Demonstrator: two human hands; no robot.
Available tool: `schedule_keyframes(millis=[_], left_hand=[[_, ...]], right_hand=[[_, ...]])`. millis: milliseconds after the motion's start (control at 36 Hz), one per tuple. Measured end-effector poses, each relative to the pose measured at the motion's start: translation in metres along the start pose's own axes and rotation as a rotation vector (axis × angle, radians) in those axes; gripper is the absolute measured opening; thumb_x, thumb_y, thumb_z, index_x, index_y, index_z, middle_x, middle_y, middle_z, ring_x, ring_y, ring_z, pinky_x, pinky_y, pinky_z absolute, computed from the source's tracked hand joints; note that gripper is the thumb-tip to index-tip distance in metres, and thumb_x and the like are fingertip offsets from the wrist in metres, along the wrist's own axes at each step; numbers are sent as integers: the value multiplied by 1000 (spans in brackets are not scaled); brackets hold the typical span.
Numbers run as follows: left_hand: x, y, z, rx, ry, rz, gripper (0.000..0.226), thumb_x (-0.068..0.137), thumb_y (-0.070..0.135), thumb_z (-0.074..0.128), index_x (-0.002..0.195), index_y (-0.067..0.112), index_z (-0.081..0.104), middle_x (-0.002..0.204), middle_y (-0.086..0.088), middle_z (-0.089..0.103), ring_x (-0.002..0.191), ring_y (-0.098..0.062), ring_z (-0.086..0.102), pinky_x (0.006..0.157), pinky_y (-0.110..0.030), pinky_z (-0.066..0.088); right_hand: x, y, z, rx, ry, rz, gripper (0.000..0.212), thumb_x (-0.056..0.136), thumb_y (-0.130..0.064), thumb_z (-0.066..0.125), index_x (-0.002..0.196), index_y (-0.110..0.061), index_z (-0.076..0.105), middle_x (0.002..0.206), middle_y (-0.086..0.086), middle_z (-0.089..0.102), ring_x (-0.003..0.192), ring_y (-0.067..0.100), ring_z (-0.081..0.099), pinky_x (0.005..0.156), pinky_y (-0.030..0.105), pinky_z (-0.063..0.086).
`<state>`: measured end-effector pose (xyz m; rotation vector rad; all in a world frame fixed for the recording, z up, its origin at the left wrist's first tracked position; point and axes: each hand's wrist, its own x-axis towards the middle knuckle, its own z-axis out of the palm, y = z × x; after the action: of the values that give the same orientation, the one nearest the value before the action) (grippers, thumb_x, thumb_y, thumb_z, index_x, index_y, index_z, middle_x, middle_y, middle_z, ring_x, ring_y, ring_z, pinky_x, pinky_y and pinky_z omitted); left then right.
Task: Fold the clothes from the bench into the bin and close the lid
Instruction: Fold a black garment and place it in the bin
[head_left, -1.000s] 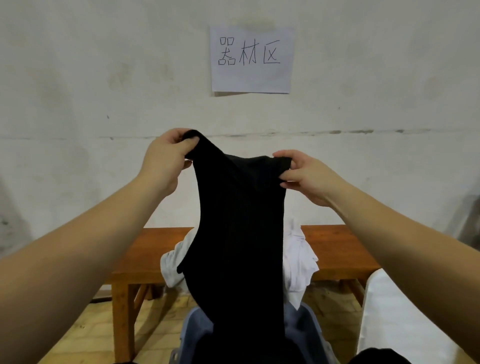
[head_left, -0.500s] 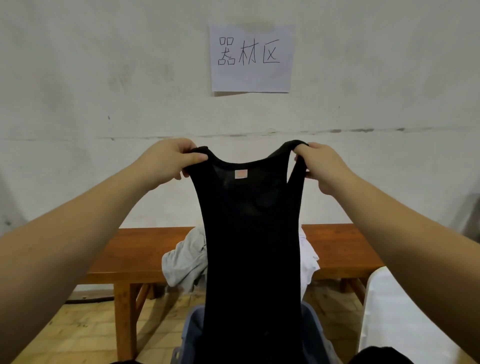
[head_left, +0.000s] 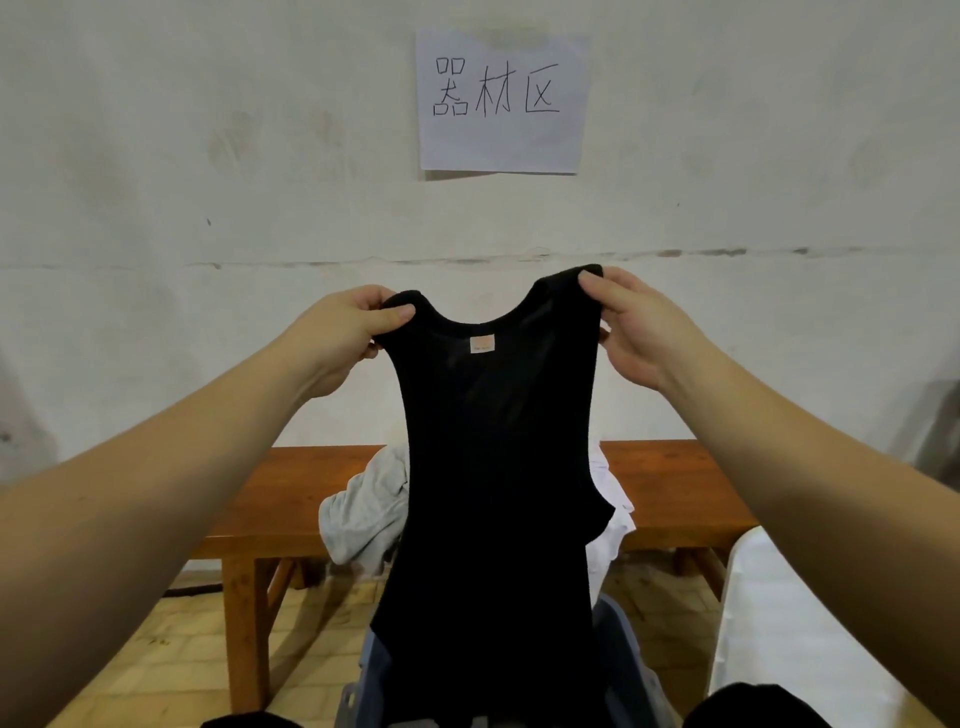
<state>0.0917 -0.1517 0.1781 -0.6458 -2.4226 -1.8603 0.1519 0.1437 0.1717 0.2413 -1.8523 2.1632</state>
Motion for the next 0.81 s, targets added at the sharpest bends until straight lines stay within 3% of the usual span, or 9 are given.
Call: schedule_keyframes(millis=[83, 139, 278, 333, 444, 556, 694, 806], left_hand=[[-1, 1, 3, -46, 8, 9, 13, 94, 20, 65, 81, 22, 65, 76, 10, 66, 75, -11, 54, 71, -29, 35], [-1, 2, 4, -78, 14, 26, 13, 91, 22, 68, 79, 25, 66, 77, 10, 67, 80, -13, 56, 80, -33, 34], [-1, 2, 9, -187, 8, 65, 11, 89, 17, 68, 79, 22, 68, 79, 7, 68, 82, -15, 61, 87, -33, 38], [-2, 0, 13, -212, -1, 76, 13, 95, 10, 61, 83, 16, 66, 78, 6, 69, 77, -12, 64, 83, -29, 43], [-5, -3, 19, -206, -13, 92, 13, 95, 8, 60, 86, 14, 65, 78, 4, 69, 76, -11, 65, 77, -23, 48], [-8, -4, 23, -186, -22, 113, 13, 94, 6, 60, 85, 14, 65, 76, 4, 68, 73, -11, 64, 77, -22, 48], [-14, -2, 37, -133, -74, 130, 9, 91, 8, 65, 89, 16, 68, 82, 4, 69, 79, -11, 63, 87, -25, 45], [-17, -1, 46, -79, -126, 108, 16, 90, 6, 66, 105, 11, 70, 109, -4, 73, 104, -13, 66, 102, -27, 44]], right_hand=[[-3, 0, 7, -60, -18, -68, 5, 95, -10, 61, 97, -14, 65, 92, 0, 72, 89, 16, 68, 84, 30, 52], [-3, 2, 12, -166, -6, -112, 6, 93, -8, 64, 96, -13, 64, 91, 3, 72, 88, 19, 70, 86, 33, 56], [3, 3, 22, -221, -15, -154, 24, 92, -3, 64, 102, -22, 53, 91, 0, 65, 84, 14, 66, 82, 29, 54], [3, 4, 25, -302, -32, -145, 29, 92, -6, 65, 109, -27, 55, 95, -3, 64, 86, 11, 66, 83, 25, 54], [1, 7, 32, -537, 32, -141, 9, 87, -22, 71, 88, -28, 65, 91, -8, 68, 83, 8, 64, 80, 27, 51], [1, 8, 39, -623, 35, -127, 14, 85, -33, 72, 84, -25, 60, 78, -14, 65, 73, 7, 59, 70, 25, 44], [1, 8, 51, -645, -40, -64, 18, 83, -37, 74, 81, -24, 62, 71, -11, 62, 68, 10, 53, 68, 30, 41], [-3, 10, 66, -623, -94, -52, 18, 85, -40, 72, 86, -22, 67, 83, -8, 63, 76, 9, 52, 70, 26, 41]])
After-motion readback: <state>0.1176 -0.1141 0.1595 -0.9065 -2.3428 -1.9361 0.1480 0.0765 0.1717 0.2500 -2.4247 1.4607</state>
